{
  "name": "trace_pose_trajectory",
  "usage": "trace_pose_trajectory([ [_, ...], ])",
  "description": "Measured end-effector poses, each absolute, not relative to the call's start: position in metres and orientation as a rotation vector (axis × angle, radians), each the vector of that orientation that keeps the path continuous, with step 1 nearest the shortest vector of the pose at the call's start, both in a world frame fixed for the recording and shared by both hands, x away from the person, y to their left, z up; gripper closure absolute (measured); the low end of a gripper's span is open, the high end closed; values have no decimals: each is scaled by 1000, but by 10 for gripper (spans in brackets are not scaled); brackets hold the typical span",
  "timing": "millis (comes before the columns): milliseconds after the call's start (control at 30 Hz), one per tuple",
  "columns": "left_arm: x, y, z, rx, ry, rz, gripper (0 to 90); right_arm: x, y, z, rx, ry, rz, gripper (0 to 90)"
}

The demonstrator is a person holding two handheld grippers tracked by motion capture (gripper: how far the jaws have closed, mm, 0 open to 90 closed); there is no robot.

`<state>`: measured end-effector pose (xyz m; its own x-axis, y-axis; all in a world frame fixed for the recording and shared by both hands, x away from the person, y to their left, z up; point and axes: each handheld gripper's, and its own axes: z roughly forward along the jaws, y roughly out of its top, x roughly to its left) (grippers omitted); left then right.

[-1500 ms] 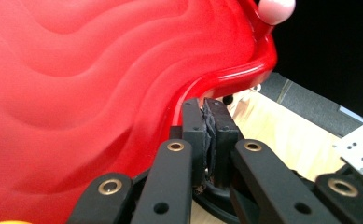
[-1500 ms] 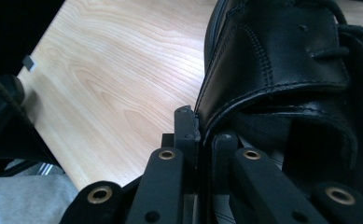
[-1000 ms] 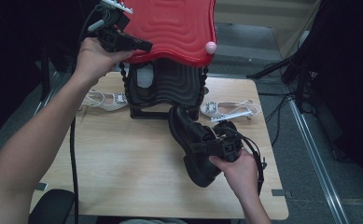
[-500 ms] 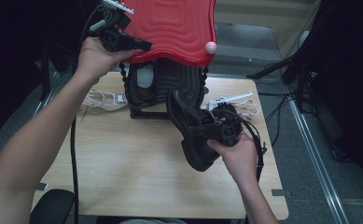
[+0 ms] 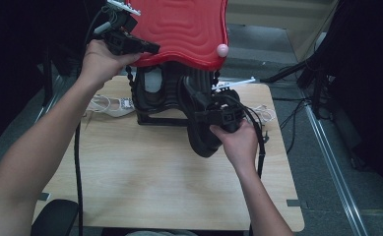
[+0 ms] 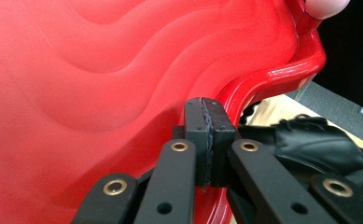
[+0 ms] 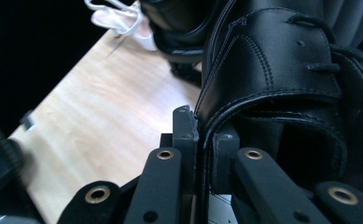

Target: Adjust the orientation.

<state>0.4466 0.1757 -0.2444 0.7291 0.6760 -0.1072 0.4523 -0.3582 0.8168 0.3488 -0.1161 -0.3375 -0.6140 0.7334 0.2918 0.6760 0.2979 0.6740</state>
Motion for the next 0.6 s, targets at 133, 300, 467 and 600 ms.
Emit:
trace_pose_trajectory([
  [133,446,176,-244,2028,859,320,900,361,-105,-343,1328,2416,1170,854],
  [300,445,176,-245,2033,858,328,900,362,-96,-350,1297,2380,1153,855],
  [467,445,177,-245,2029,858,326,900,362,-84,-360,1264,2371,1147,854],
  [600,445,176,-245,2031,848,341,900,364,-76,-362,1254,2343,1177,846],
])
